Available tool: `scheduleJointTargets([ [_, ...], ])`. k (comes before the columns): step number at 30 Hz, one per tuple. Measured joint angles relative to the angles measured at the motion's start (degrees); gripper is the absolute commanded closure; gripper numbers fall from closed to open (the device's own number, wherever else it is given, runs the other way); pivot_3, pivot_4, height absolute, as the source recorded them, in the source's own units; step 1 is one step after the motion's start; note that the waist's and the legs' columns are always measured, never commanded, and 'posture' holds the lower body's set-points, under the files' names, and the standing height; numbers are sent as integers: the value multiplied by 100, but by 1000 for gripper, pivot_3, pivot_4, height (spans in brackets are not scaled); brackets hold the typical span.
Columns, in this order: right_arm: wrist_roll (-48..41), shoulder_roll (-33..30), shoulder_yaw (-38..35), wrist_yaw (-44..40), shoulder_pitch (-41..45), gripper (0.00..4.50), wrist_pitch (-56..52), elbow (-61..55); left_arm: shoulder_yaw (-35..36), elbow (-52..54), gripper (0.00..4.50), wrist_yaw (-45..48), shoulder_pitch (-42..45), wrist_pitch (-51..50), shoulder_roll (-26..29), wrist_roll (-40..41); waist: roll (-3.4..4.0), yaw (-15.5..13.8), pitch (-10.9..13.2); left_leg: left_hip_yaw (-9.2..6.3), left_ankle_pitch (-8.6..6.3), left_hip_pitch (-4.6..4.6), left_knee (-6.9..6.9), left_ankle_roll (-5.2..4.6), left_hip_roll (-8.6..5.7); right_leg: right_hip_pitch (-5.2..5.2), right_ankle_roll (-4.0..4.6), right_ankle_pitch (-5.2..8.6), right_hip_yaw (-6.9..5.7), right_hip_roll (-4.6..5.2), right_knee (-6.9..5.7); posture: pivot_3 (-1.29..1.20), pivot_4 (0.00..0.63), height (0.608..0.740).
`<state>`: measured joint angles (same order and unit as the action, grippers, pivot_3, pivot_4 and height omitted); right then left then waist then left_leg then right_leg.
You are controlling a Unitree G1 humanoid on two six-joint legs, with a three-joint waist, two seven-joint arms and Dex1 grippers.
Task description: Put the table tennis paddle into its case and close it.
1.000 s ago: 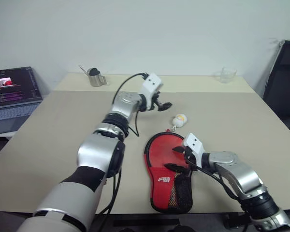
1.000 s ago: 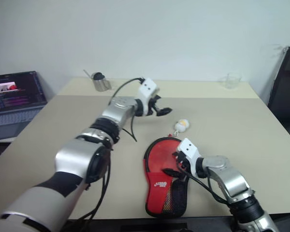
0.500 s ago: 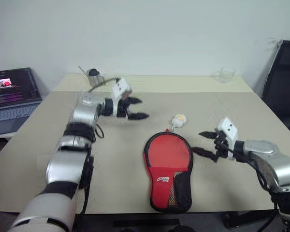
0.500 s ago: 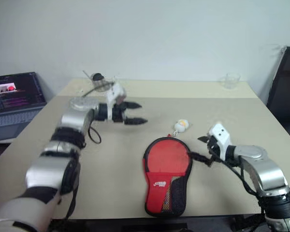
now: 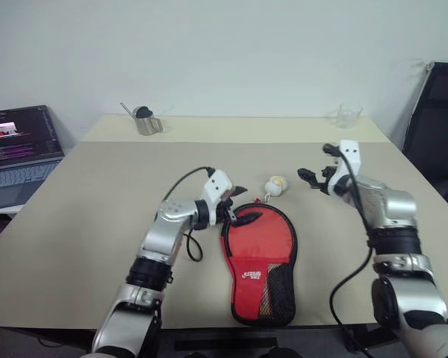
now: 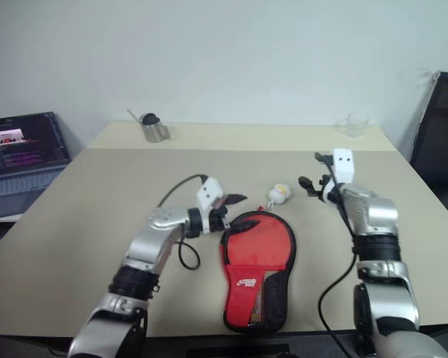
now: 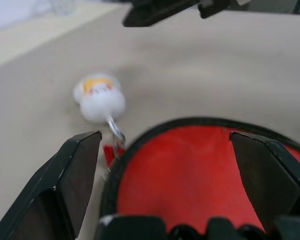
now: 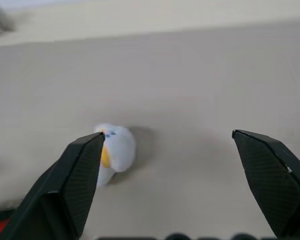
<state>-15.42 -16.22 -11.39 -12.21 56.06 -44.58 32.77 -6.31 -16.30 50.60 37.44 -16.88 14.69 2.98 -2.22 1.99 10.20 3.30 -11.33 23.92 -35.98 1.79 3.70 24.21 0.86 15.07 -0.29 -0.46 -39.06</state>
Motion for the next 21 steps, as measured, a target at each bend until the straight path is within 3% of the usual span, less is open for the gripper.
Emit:
scheduleJointTargets([
  [10,110,725,11,166,1068,0,1448,2345,-59,-8,30,-830,-269,-189,85,-134,1,-14,1,-1,-1,6,0,-1,-3,0,0,-3,-4,4,5,0,150,740],
  [21,271,778,23,238,1339,0,2051,3095,-151,205,30,-994,-490,-375,-192,125,2,-15,1,-2,0,5,1,0,-1,-1,4,-5,-6,5,3,0,150,740],
])
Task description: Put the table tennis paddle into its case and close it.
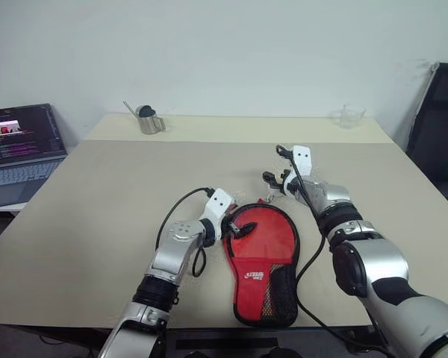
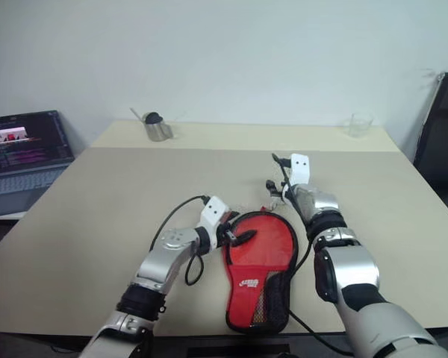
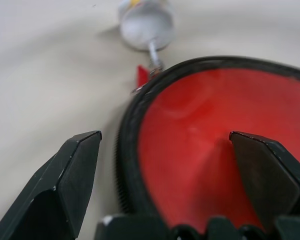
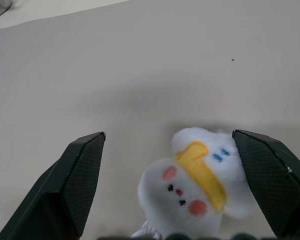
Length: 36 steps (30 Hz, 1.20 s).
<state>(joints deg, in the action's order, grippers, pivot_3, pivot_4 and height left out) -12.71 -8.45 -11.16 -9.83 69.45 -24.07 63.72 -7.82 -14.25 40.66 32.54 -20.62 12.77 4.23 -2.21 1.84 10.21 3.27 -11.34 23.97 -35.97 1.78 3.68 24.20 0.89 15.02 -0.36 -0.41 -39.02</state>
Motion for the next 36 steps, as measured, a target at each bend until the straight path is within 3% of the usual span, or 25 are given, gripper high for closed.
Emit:
scheduleJointTargets([
  [6,25,-91,-7,-19,59,0,8,4,-27,609,30,1029,37,-219,318,744,1,13,0,1,0,-2,1,0,0,0,2,-1,1,-2,0,0,150,740],
  [9,36,-130,-6,-1,59,0,8,4,-312,597,30,1286,50,-267,418,707,2,6,0,1,0,-2,0,0,-2,-1,0,0,2,-2,0,0,150,740],
  [16,69,-90,-2,33,60,0,8,2,-543,-1101,30,204,556,742,-61,-72,5,-1,-3,1,0,-6,0,-1,-1,-5,-6,3,1,-2,1,0,150,740],
  [21,76,-42,-1,118,59,0,3,4,-530,-1950,30,118,734,1562,-257,-166,21,-3,-24,2,1,-15,-3,-1,-4,-15,-9,1,1,-1,0,0,150,740],
  [36,248,20,-5,645,44,0,-189,331,-540,-1911,30,232,546,1703,-320,-271,45,0,-76,3,5,-19,-1,-9,-8,-20,-15,-3,3,-7,6,0,150,740],
])
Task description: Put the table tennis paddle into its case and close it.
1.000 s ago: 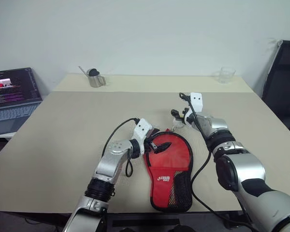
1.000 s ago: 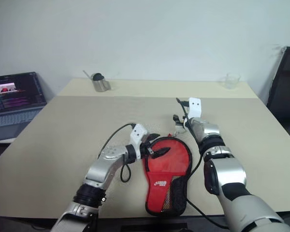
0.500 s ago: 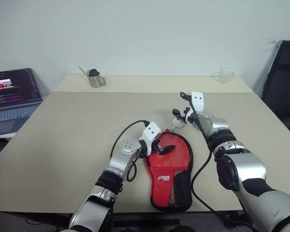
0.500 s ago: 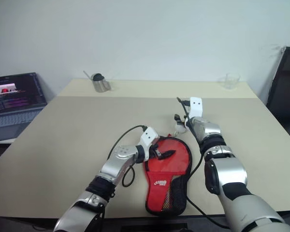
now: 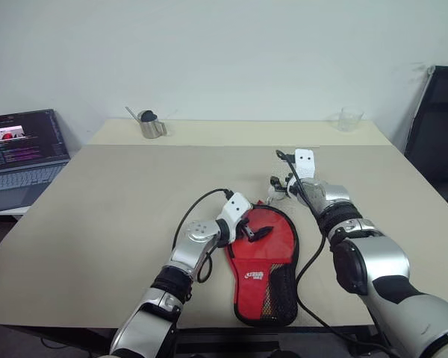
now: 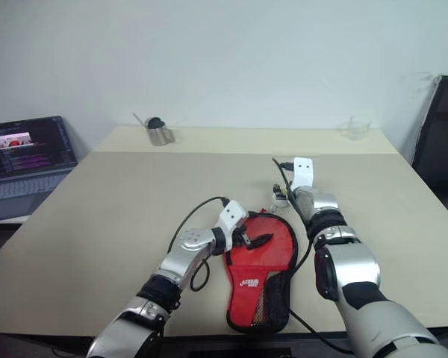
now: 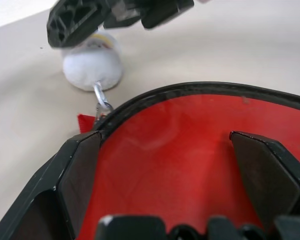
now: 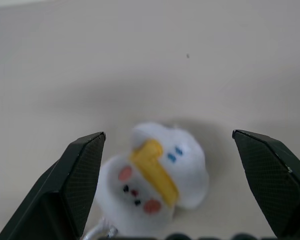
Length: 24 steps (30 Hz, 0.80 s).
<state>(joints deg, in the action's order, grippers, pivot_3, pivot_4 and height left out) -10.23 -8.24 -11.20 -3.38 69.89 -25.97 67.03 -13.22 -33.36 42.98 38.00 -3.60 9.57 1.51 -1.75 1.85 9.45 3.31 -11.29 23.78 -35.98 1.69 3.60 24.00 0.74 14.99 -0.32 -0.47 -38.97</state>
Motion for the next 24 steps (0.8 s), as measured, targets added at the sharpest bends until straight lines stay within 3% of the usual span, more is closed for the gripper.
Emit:
scheduleJointTargets([
  [11,3,154,0,165,-67,0,-257,96,-29,125,30,-22,23,-481,-27,-48,17,1,-56,-2,0,-3,0,0,0,-3,0,0,-1,-10,1,0,150,740],
  [24,-3,235,-78,270,-128,4126,-241,80,-61,211,0,-109,-53,-493,-38,-133,14,2,-82,-5,-1,-19,2,-1,2,-21,1,1,-3,-12,5,0,150,740],
])
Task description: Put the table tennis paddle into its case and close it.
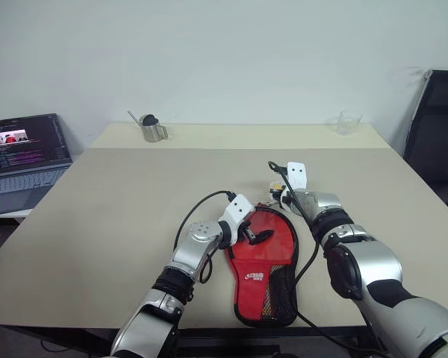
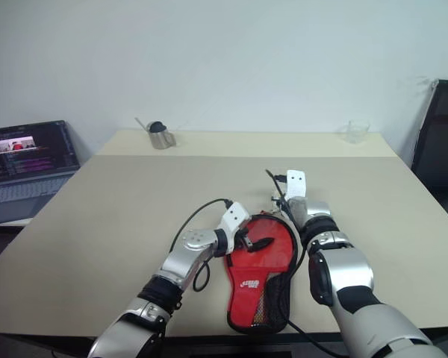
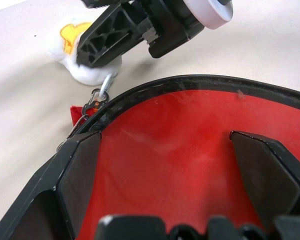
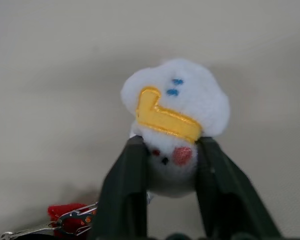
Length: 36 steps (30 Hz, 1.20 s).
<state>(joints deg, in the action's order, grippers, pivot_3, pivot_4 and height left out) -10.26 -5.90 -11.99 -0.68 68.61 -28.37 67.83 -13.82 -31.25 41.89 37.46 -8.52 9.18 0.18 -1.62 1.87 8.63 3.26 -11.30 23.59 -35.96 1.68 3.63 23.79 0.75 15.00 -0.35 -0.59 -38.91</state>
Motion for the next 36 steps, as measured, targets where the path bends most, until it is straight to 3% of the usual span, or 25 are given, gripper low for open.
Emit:
scheduleJointTargets([
  [3,3,-8,-15,6,-9,4488,3,0,-4,-23,0,-1,11,-8,-9,-14,0,0,0,0,0,-18,7,0,0,-18,0,1,0,0,6,0,150,740],
  [21,72,-758,101,-94,-523,4491,-263,-612,-57,-343,0,14,214,-7,-129,-77,0,-42,0,-3,-1,-54,11,-1,-2,-60,-4,2,-5,17,21,0,150,740],
  [24,74,-961,218,-292,-795,4491,-578,-1120,-59,-345,0,24,220,-7,-150,-89,0,-45,0,-1,-2,-52,15,-2,-2,-61,-11,4,-2,23,28,0,150,740],
  [36,-45,-1984,1095,-1823,-2715,4493,-2740,-5065,-169,-432,0,29,315,3,-167,-105,0,-93,0,-10,-6,-49,19,-7,-1,-61,-18,9,-15,55,40,0,150,740],
])
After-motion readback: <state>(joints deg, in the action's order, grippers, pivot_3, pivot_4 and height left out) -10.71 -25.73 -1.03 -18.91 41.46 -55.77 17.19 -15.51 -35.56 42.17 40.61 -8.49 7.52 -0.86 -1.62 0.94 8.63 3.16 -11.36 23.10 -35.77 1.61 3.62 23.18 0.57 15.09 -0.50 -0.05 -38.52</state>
